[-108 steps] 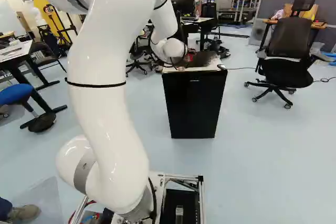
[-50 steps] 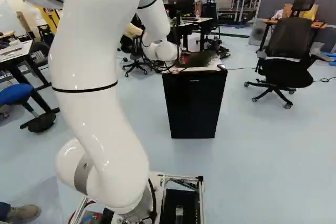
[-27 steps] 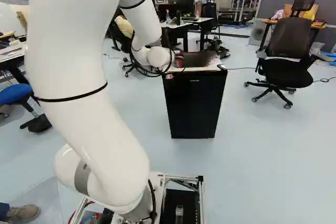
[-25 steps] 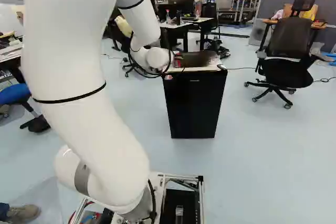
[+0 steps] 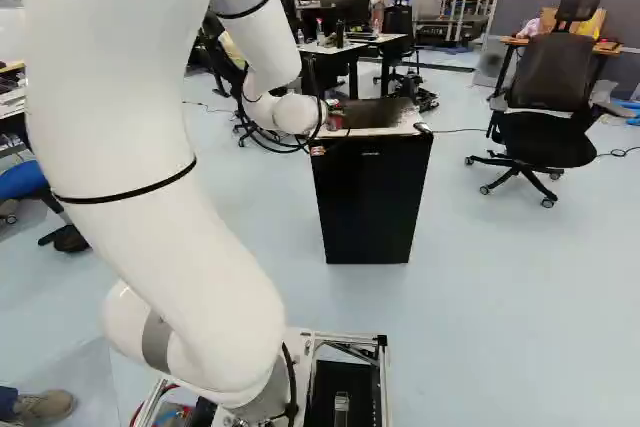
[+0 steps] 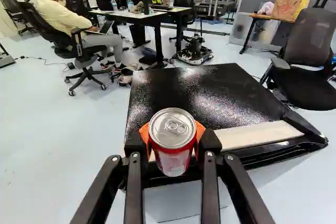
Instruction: Grab a drink from the fridge
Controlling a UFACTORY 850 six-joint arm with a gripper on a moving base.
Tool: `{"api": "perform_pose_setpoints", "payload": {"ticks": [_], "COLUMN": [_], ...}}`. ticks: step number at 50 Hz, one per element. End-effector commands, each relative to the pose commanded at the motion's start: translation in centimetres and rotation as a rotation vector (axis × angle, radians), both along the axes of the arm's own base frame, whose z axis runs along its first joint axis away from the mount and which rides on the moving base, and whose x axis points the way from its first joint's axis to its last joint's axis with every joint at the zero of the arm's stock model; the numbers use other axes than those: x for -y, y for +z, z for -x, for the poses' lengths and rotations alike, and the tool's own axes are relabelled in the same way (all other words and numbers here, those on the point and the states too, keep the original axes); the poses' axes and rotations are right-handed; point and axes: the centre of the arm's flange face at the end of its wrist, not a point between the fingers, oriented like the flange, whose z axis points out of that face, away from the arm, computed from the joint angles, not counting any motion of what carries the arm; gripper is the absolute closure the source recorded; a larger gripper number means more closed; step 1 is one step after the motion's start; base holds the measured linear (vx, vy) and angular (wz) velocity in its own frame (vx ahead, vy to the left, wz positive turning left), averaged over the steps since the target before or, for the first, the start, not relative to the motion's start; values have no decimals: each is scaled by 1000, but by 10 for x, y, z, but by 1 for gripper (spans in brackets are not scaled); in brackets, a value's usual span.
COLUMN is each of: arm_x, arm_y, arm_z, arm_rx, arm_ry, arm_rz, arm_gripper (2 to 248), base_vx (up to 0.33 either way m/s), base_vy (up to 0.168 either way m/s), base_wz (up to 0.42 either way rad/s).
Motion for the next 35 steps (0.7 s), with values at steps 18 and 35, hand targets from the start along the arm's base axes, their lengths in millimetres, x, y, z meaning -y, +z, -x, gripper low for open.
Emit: {"api": "perform_pose_setpoints", "payload": {"ticks": [18,35], "arm_x": [0,-3], "arm_y": [0,-1], "arm_z": [0,6], "arm_rx": [0,1], "arm_ry": [0,3], "arm_rz": [0,0], "arm_gripper": [150,150], "base_vx": [0,0], "base_vy": [0,0], "base_wz": [0,0]}}
